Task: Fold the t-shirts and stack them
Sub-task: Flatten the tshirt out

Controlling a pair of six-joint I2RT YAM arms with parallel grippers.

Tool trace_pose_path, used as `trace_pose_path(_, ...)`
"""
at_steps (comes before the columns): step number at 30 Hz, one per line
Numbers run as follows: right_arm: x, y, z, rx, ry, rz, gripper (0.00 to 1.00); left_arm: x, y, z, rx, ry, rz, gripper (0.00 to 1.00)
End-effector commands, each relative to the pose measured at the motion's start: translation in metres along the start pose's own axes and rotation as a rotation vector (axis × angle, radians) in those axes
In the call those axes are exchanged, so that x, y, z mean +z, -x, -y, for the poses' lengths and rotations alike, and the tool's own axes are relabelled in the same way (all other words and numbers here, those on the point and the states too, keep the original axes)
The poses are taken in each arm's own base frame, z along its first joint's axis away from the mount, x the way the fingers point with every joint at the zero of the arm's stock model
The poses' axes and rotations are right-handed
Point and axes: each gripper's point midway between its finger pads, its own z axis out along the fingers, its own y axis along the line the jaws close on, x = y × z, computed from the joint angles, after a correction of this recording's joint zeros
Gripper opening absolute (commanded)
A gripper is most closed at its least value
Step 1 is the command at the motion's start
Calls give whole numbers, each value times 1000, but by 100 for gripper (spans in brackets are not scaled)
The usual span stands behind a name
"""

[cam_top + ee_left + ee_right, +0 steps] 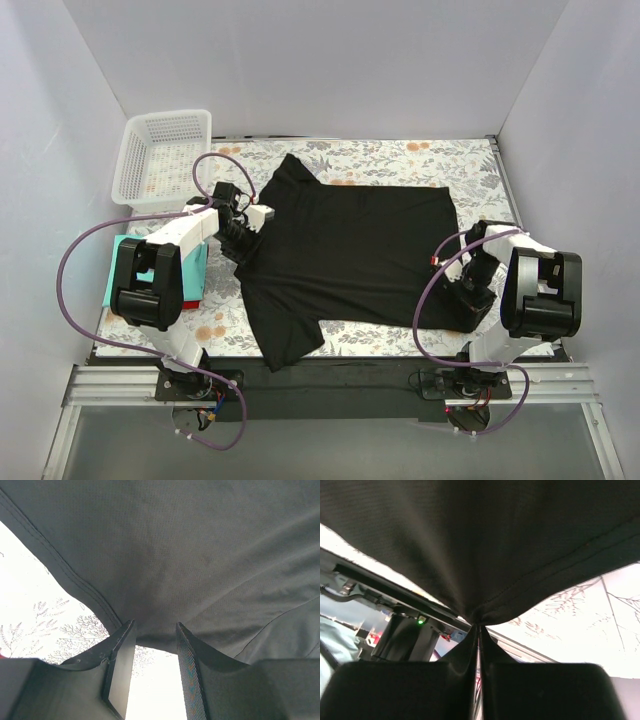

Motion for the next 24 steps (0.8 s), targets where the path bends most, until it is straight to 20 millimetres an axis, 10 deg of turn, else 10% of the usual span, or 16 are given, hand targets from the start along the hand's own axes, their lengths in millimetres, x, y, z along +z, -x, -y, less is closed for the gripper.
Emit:
trace_pose_path(1, 0, 2, 16, -9, -77, 2, 21, -14, 7, 3, 33, 25, 51, 36)
trace_pose_path(3, -3, 7, 19, -10, -79, 12, 50, -18, 8, 5, 36, 18, 59, 36)
trace_pose_path(5, -10, 13, 22, -18, -91, 35, 54, -23, 9, 8, 47, 11, 70, 36)
trace_pose_path(13, -90, 86, 42, -91, -140, 307, 54, -45, 28, 19, 73, -23, 134, 37)
trace_pose_path(24, -85, 138, 45, -87, -9, 372, 43, -39, -19, 100, 244, -253, 67, 30)
